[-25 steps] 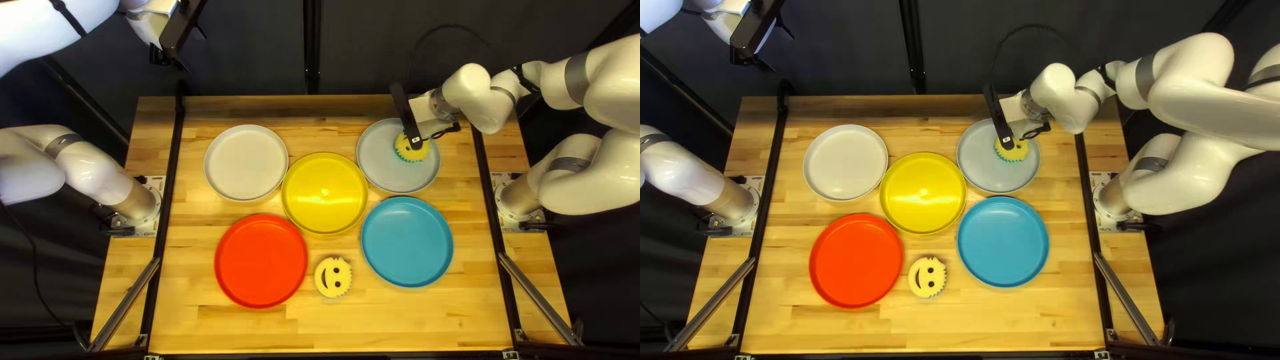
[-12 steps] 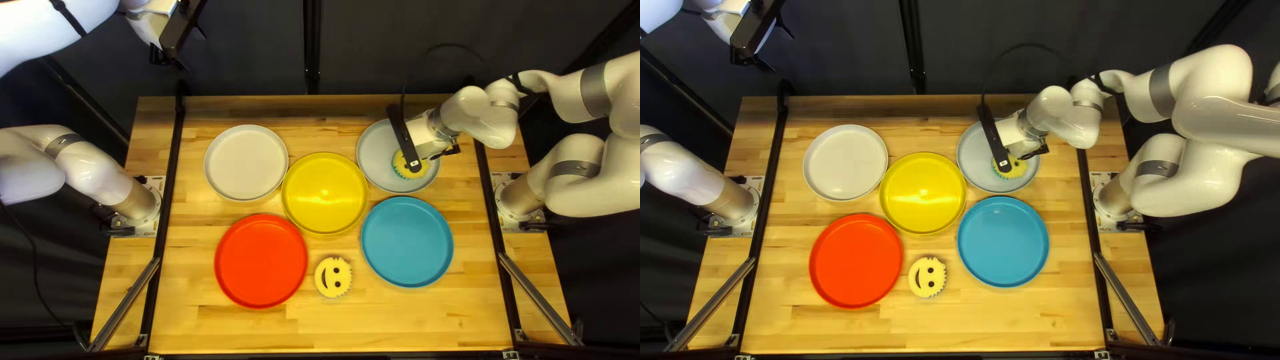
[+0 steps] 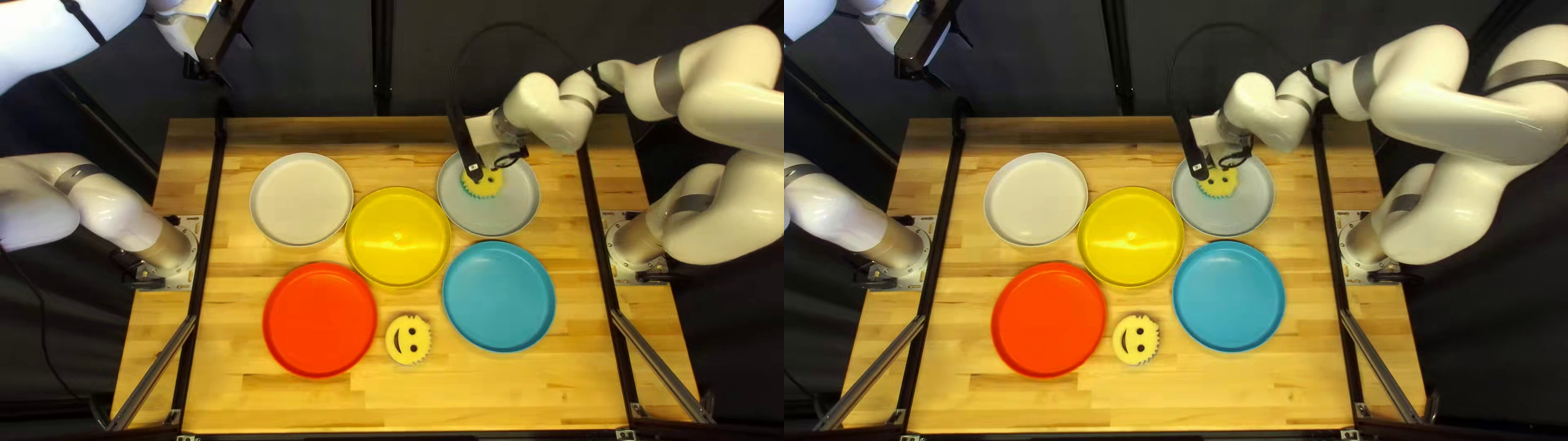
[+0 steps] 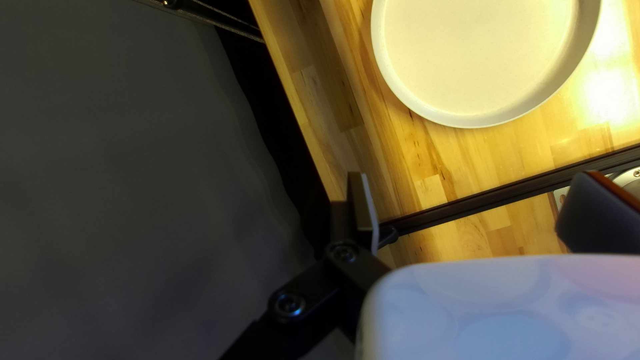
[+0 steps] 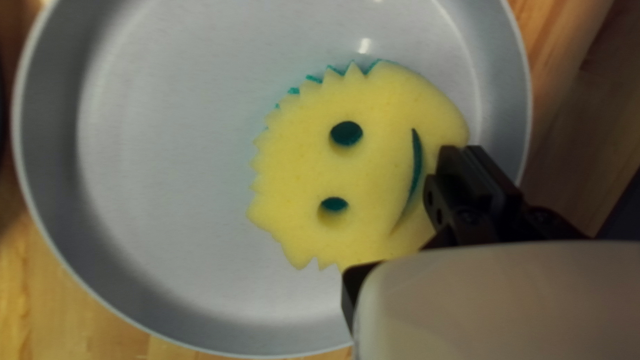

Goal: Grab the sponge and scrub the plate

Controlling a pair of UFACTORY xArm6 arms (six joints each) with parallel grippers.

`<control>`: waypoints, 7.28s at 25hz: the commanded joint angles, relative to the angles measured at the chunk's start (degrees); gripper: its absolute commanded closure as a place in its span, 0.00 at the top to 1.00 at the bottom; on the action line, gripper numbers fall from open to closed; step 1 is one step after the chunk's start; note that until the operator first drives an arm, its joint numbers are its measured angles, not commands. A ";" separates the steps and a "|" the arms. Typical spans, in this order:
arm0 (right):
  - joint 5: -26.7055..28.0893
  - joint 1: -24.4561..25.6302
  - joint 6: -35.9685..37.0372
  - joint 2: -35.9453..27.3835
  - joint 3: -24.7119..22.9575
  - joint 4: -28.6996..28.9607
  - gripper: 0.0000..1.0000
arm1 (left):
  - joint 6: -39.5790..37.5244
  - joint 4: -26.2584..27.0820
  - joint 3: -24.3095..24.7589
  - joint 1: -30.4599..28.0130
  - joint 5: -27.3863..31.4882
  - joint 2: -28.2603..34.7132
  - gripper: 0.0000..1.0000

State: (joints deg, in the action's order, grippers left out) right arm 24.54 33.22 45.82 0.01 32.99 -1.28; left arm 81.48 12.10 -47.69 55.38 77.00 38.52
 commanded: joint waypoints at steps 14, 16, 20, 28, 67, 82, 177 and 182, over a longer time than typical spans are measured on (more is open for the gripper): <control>1.90 -9.66 -14.43 0.02 0.42 -6.27 0.00 | 0.00 0.00 0.00 0.00 0.00 0.00 1.00; 1.66 -9.95 -14.75 0.20 0.45 -6.60 0.00 | 0.00 0.00 0.00 0.00 0.00 0.00 1.00; 1.01 -8.21 -12.47 1.60 1.47 -5.95 0.00 | 0.00 0.00 0.00 0.00 0.00 0.00 1.00; 0.81 -2.44 -4.65 3.16 3.36 -1.63 0.00 | 0.00 0.00 0.00 0.00 0.00 0.00 1.00; -0.58 -0.60 -2.65 -0.70 0.20 -0.96 0.00 | 0.00 0.00 0.00 0.00 0.00 0.00 1.00; -3.80 -11.96 -19.01 -5.55 -6.93 -10.96 0.00 | 0.00 0.00 0.00 0.00 0.00 0.00 1.00; 23.67 -17.74 -8.20 -18.50 -3.11 9.93 0.00 | 0.00 0.00 0.00 0.00 0.00 0.00 1.00; 24.82 -22.96 -12.36 -19.49 -3.41 11.04 0.00 | 0.00 0.00 0.00 0.00 0.00 0.00 1.00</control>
State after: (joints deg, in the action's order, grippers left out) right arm 49.11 12.74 35.64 -19.09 29.76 9.27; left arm 81.48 12.10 -47.69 55.38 77.00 38.52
